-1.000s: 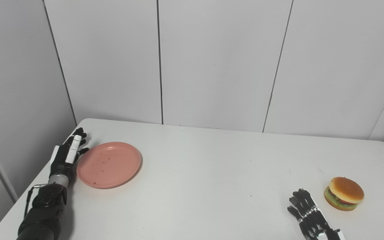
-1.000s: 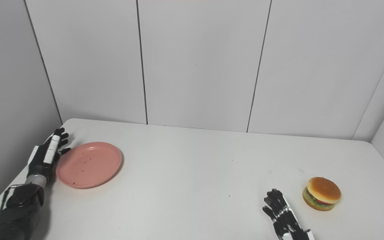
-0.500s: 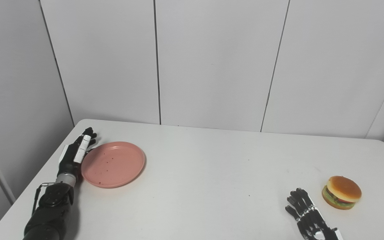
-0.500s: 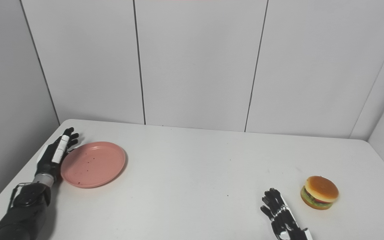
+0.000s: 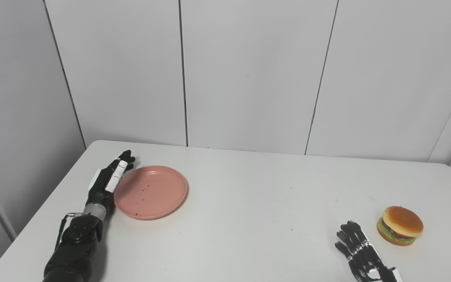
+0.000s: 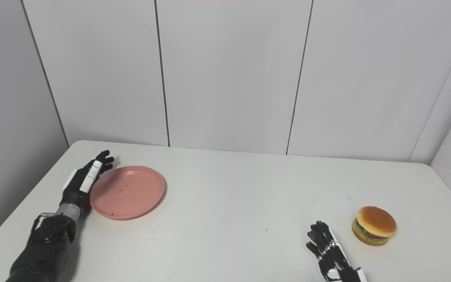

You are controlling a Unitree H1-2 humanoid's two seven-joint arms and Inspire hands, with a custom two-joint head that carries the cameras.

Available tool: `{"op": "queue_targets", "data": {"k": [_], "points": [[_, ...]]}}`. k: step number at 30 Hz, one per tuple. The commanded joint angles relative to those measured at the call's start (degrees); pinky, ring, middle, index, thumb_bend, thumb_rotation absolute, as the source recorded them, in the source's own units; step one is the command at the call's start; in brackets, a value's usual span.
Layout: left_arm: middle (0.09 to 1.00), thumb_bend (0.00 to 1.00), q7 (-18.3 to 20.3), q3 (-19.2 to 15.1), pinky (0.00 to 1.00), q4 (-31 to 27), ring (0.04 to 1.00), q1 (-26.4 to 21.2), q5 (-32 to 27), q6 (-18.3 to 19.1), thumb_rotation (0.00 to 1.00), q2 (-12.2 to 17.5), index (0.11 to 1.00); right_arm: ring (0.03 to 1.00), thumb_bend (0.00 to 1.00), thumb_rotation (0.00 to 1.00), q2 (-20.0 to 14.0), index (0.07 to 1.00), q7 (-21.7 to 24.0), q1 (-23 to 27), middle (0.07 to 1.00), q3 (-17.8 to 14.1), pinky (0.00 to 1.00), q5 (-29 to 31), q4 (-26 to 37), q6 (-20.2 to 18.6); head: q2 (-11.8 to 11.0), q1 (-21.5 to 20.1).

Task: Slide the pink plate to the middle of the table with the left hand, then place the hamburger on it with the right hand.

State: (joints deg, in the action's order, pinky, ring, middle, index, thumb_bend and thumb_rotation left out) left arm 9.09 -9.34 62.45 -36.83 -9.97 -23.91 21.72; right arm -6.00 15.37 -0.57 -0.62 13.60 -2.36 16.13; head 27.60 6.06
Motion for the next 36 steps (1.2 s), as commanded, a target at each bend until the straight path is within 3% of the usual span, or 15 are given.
{"op": "queue_targets", "data": {"k": [1,9,15,24,32,36], "points": [[0.889,0.97,1.1,0.2,0.8,-1.5,0.902,-2.4,-0.1,-0.1,0.84,0.2,0.869,0.93,0.9,0.87,-1.0,0.924,-1.5,3.0,0.93,-1.0,0.92,-0.4,-4.3,-4.4,0.1,0.1],[0.891,0.96,0.6,1.6,0.79,-1.1,0.909,-2.9,1.1,-0.3,0.87,-1.3,0.886,0.93,0.9,0.88,-0.9,0.927,-1.7,3.0,0.931,-0.7,0.92,-0.5,-4.1,-4.7,0.1,-0.3],[0.908,0.97,0.7,1.9,0.85,-3.6,0.929,-2.9,0.4,1.8,0.85,-3.2,0.885,0.93,0.9,0.88,-0.7,0.928,-1.9,2.9,0.931,-0.6,0.92,-0.7,-3.9,-4.8,0.2,-0.5],[0.891,0.91,-1.4,2.8,0.81,-7.1,0.901,-2.0,1.6,4.0,0.87,-5.7,0.875,0.934,0.9,0.87,-0.4,0.931,-2.2,2.7,0.935,-0.3,0.93,-1.0,-3.2,-5.3,0.3,-1.3],[0.881,0.97,-1.6,3.3,0.78,-7.6,0.89,-2.3,2.3,4.1,0.88,-7.4,0.864,0.929,0.88,0.88,0.4,0.922,-2.6,2.8,0.928,0.3,0.92,-1.7,-2.7,-5.4,0.7,-4.7],[0.877,0.94,-1.7,3.4,0.78,-8.4,0.893,-2.0,2.2,4.7,0.89,-8.1,0.864,0.93,0.87,0.88,1.0,0.919,-3.4,2.8,0.929,0.9,0.92,-2.2,-2.4,-5.5,1.0,-6.6]]}}
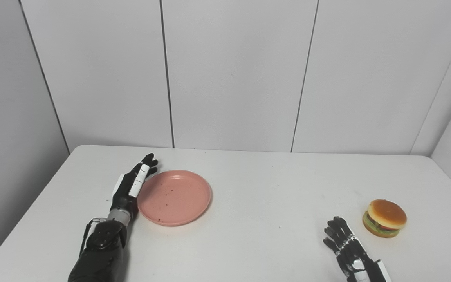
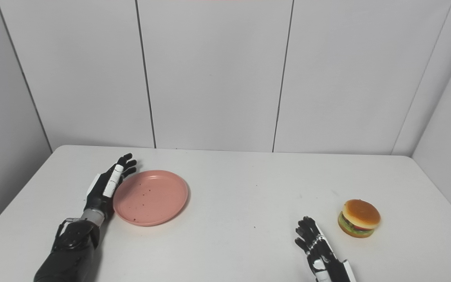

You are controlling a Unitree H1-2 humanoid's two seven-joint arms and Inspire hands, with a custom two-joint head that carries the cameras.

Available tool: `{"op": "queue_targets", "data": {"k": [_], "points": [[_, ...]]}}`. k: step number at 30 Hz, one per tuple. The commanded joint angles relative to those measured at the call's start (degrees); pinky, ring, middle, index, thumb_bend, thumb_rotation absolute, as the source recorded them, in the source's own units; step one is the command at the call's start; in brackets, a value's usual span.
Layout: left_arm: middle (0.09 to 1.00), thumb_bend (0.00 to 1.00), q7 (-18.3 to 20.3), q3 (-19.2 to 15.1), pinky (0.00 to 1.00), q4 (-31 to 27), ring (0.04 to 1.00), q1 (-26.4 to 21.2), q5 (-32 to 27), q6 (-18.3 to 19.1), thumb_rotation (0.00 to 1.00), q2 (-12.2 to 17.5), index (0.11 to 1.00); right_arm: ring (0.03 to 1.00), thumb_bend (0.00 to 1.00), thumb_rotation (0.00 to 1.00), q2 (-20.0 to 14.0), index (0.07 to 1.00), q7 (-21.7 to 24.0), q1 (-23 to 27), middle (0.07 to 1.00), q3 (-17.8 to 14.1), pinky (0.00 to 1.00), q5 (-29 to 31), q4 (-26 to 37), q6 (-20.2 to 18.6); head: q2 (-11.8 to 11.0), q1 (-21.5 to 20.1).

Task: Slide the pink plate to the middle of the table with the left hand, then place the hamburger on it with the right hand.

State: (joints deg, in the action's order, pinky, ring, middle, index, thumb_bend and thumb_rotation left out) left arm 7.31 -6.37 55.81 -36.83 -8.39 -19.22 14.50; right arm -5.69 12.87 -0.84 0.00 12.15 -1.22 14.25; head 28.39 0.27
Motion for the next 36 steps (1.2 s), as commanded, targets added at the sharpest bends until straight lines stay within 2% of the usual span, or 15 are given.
{"op": "queue_targets", "data": {"k": [1,9,12,20,32,36], "points": [[0.872,0.94,0.1,0.4,0.8,-1.8,0.893,-2.0,0.4,0.1,0.88,-1.0,0.858,0.93,0.87,0.88,0.8,0.916,-1.1,3.0,0.929,0.4,0.92,-0.9,-3.5,-3.7,0.2,-0.8],[0.881,0.91,-0.1,0.4,0.82,-2.5,0.888,-1.6,0.5,1.9,0.88,-2.6,0.857,0.937,0.87,0.89,2.2,0.927,-2.2,2.9,0.937,1.5,0.93,-2.6,-2.1,-4.8,0.8,-4.6],[0.879,0.92,-0.2,0.6,0.83,-2.8,0.889,-1.7,0.6,2.0,0.89,-3.2,0.859,0.936,0.87,0.88,2.5,0.927,-2.5,3.1,0.936,1.8,0.93,-2.9,-2.0,-5.1,0.8,-5.4],[0.865,0.93,-2.3,1.0,0.86,-4.6,0.898,-1.4,1.3,3.0,0.91,-5.0,0.853,0.941,0.86,0.88,3.6,0.929,-2.9,3.4,0.941,2.5,0.93,-3.7,-1.8,-5.5,0.9,-8.1],[0.857,0.91,-4.6,3.4,0.85,-11.1,0.881,0.0,2.8,8.4,0.91,-9.2,0.83,0.953,0.85,0.87,4.4,0.941,-3.6,3.6,0.948,3.2,0.94,-5.0,-1.2,-6.2,1.6,-10.2],[0.847,0.88,-6.5,4.2,0.89,-13.6,0.884,0.4,4.5,10.5,0.94,-10.9,0.824,0.952,0.85,0.87,4.4,0.942,-3.7,3.8,0.949,3.3,0.94,-5.2,-1.1,-6.4,1.7,-10.3]]}}
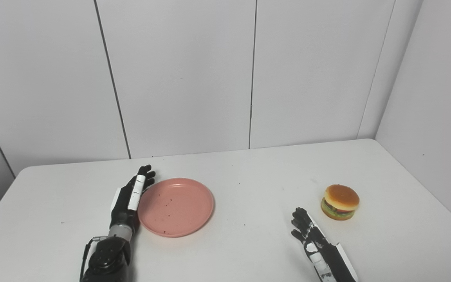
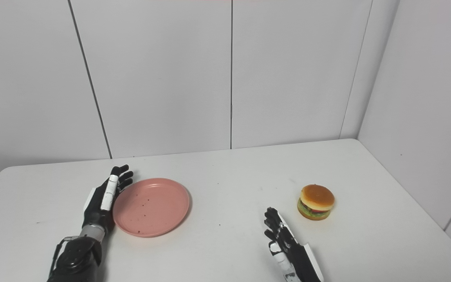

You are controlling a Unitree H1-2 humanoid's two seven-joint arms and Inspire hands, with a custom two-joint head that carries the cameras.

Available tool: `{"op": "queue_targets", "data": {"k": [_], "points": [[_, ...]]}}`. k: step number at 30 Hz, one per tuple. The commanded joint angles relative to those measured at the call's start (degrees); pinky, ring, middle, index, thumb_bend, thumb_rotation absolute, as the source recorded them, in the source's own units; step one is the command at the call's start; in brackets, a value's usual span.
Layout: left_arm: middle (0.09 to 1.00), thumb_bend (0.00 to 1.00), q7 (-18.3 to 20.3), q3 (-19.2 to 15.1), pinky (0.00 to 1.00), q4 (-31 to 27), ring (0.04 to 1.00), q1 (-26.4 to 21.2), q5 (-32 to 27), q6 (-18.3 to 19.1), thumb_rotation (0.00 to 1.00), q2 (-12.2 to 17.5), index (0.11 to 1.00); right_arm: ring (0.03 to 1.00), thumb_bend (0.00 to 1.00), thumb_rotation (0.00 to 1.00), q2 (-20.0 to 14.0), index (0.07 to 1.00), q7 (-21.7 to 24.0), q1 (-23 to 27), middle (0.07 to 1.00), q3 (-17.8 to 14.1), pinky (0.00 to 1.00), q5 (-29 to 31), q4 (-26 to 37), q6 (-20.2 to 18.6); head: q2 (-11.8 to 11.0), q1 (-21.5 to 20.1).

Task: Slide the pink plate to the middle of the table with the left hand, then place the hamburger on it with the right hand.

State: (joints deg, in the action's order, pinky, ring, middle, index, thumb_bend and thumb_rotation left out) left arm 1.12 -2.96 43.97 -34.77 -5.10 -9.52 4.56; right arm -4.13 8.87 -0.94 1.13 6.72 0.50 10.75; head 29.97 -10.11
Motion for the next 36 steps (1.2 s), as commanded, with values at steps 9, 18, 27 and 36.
{"op": "queue_targets", "data": {"k": [9,18,27,36], "points": [[0.852,0.85,-1.3,2.6,0.88,-4.5,0.889,-1.1,3.2,3.5,0.95,-3.5,0.833,0.95,0.86,0.87,2.8,0.942,0.1,3.9,0.949,2.5,0.94,-0.4,-2.7,-2.8,0.2,-0.4],[0.865,0.82,-1.6,3.6,0.86,-7.0,0.896,-1.3,4.6,6.1,0.96,-5.6,0.834,0.948,0.86,0.86,3.1,0.938,-0.3,3.7,0.945,2.8,0.93,-0.9,-2.4,-3.0,0.5,-1.6],[0.87,0.8,-1.5,4.0,0.87,-8.4,0.9,-0.6,4.4,7.5,0.96,-6.2,0.835,0.946,0.86,0.87,3.8,0.942,-0.9,3.5,0.945,3.4,0.93,-2.6,-2.2,-2.8,0.1,-4.8],[0.877,0.83,-1.0,3.6,0.97,-7.9,0.926,0.1,3.9,7.2,0.94,-5.7,0.837,0.952,0.86,0.88,4.1,0.947,-1.1,3.5,0.953,3.5,0.93,-2.5,-2.3,-3.1,-0.3,-4.6]]}}
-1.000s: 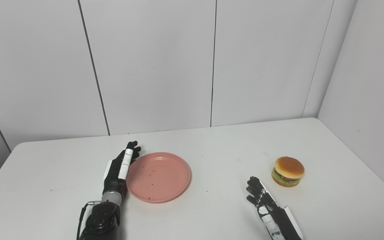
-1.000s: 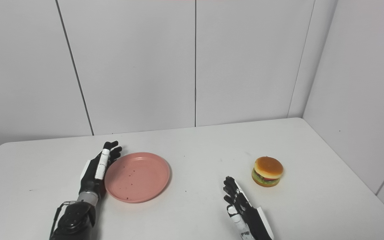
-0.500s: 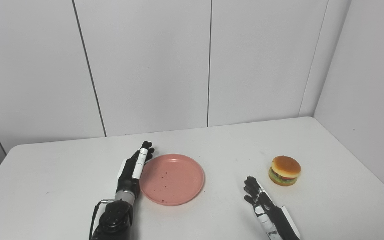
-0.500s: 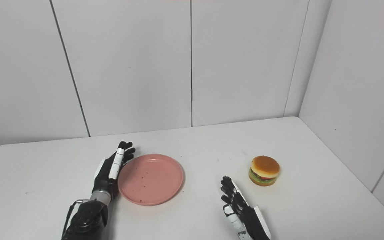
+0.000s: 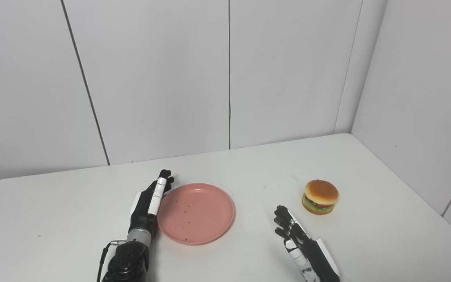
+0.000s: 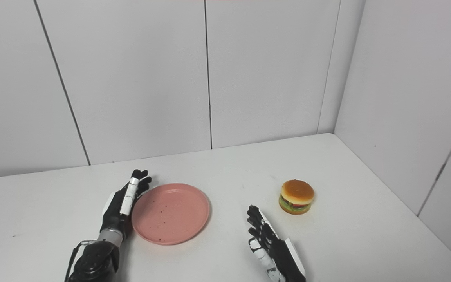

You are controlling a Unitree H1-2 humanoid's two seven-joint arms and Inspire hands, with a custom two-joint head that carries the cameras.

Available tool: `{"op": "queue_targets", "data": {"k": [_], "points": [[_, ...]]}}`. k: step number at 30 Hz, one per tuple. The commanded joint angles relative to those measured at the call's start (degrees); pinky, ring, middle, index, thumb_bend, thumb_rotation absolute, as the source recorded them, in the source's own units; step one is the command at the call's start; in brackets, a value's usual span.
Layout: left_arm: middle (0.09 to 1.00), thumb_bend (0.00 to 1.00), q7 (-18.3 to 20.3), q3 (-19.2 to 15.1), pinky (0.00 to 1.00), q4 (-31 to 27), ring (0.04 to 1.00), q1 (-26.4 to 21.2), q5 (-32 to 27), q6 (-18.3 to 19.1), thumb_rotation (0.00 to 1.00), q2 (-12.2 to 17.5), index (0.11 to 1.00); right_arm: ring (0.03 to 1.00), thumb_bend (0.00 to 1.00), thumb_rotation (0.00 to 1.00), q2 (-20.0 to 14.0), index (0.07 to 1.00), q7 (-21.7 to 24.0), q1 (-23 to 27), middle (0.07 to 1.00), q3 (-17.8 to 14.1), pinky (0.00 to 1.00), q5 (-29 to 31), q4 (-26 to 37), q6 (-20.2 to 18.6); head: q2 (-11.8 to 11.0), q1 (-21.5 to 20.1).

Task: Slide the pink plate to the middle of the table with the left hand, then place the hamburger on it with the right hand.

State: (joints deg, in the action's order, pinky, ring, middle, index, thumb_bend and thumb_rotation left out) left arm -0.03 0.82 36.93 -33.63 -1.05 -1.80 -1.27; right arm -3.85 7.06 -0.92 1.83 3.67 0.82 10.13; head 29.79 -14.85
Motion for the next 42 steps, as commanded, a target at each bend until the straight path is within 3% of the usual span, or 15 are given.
{"op": "queue_targets", "data": {"k": [1,12,18,21,32,40,42], "points": [[0.877,0.82,0.2,-0.3,0.96,-0.8,0.927,-1.0,-0.1,-0.6,0.94,0.2,0.837,0.953,0.86,0.88,3.8,0.948,0.7,3.4,0.953,2.9,0.94,0.6,-2.6,-2.4,-0.1,0.1],[0.877,0.81,0.0,-0.6,0.93,0.2,0.923,-0.9,-0.2,-1.3,0.96,0.0,0.848,0.942,0.83,0.89,3.2,0.941,-1.0,2.7,0.941,2.2,0.91,-1.5,-1.5,-2.7,-0.3,0.2],[0.879,0.81,-0.4,-1.3,0.94,2.0,0.92,-1.8,-0.3,-2.3,0.96,-0.1,0.849,0.915,0.77,0.88,3.2,0.928,-3.8,2.4,0.916,1.6,0.9,-3.9,3.7,-7.3,-0.5,0.4],[0.877,0.82,-0.5,-1.6,0.92,3.3,0.911,-2.5,-0.2,-2.9,0.96,0.3,0.85,0.866,0.78,0.88,1.9,0.902,-5.0,3.8,0.876,1.0,0.82,-7.0,6.4,-8.1,-0.8,0.3],[0.872,0.83,-0.5,-2.3,0.92,6.5,0.906,-3.7,0.0,-5.3,0.95,1.2,0.852,0.855,0.79,0.88,-2.6,0.882,-5.2,12.2,0.882,-1.0,0.76,-13.4,12.8,-14.9,-1.4,0.3],[0.873,0.82,-0.4,-2.4,0.9,7.3,0.904,-3.9,0.0,-5.6,0.95,1.1,0.86,0.83,0.78,0.91,-5.4,0.858,-4.9,17.8,0.862,-0.5,0.74,-19.8,16.3,-19.6,-1.8,0.3],[0.874,0.83,-0.3,-2.4,0.91,7.5,0.904,-4.0,0.0,-5.7,0.95,1.1,0.864,0.845,0.78,0.92,-7.4,0.84,-5.3,19.4,0.857,0.1,0.78,-23.8,15.8,-18.7,-1.9,0.2]]}}
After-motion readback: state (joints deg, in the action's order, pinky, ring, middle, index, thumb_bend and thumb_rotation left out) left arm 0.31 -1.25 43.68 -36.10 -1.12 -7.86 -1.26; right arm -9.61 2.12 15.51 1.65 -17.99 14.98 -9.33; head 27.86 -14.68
